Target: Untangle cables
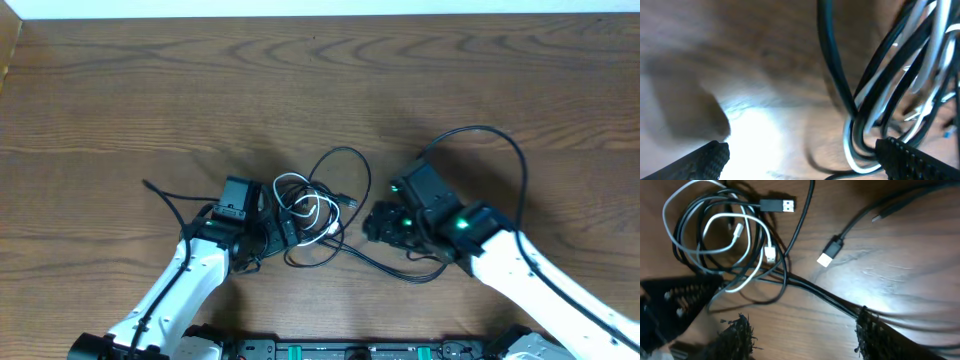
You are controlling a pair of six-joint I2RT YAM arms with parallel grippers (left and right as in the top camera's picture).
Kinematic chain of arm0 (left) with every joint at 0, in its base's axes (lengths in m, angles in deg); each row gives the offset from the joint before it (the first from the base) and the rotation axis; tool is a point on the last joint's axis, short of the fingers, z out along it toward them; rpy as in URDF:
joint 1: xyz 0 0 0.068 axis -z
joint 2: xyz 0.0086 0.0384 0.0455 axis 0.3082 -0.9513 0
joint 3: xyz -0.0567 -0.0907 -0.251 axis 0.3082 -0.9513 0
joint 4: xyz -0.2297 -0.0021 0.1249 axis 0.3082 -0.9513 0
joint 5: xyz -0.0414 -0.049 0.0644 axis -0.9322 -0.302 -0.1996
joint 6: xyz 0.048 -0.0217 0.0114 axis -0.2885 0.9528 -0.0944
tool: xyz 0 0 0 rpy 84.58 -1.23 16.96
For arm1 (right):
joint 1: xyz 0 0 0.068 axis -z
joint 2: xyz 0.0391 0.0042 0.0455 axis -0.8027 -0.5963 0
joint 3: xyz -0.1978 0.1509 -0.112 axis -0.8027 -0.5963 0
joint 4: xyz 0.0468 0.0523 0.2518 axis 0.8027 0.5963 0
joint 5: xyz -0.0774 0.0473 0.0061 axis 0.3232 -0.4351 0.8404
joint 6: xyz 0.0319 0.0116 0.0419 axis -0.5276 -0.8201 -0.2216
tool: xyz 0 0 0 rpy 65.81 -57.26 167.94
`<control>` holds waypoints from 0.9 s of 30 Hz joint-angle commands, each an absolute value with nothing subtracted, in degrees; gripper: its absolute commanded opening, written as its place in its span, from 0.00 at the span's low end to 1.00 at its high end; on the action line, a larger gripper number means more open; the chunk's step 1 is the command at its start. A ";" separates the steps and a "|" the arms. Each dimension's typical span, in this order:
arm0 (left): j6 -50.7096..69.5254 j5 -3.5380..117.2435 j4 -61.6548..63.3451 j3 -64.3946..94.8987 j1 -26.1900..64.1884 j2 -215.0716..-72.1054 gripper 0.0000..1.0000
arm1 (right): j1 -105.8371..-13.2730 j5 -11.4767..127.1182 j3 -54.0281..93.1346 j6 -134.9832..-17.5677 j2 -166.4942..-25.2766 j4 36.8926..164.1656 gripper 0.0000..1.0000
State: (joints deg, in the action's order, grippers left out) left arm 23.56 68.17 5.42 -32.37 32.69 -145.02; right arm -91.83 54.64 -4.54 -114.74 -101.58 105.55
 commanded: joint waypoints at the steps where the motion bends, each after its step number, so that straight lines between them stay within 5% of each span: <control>1: 24.89 70.80 3.41 -30.71 32.02 -142.16 0.98 | -93.47 54.71 -5.18 -118.61 -105.51 102.64 0.65; 7: 23.80 71.10 -0.21 -29.07 31.99 -131.16 0.98 | -98.60 53.29 -5.18 -106.35 -113.19 95.10 0.67; 15: 24.33 77.73 -4.24 -29.07 31.99 -115.16 0.98 | -104.68 54.09 -5.18 -106.53 -120.09 85.79 0.74; 22: 24.28 77.94 -8.19 -29.07 31.99 -108.52 0.99 | -105.49 56.32 -5.18 -140.75 -128.75 82.55 0.63; 27: 24.26 77.99 -10.90 -29.10 31.99 -108.54 0.98 | -105.55 55.49 -5.18 -142.68 -134.71 77.57 0.57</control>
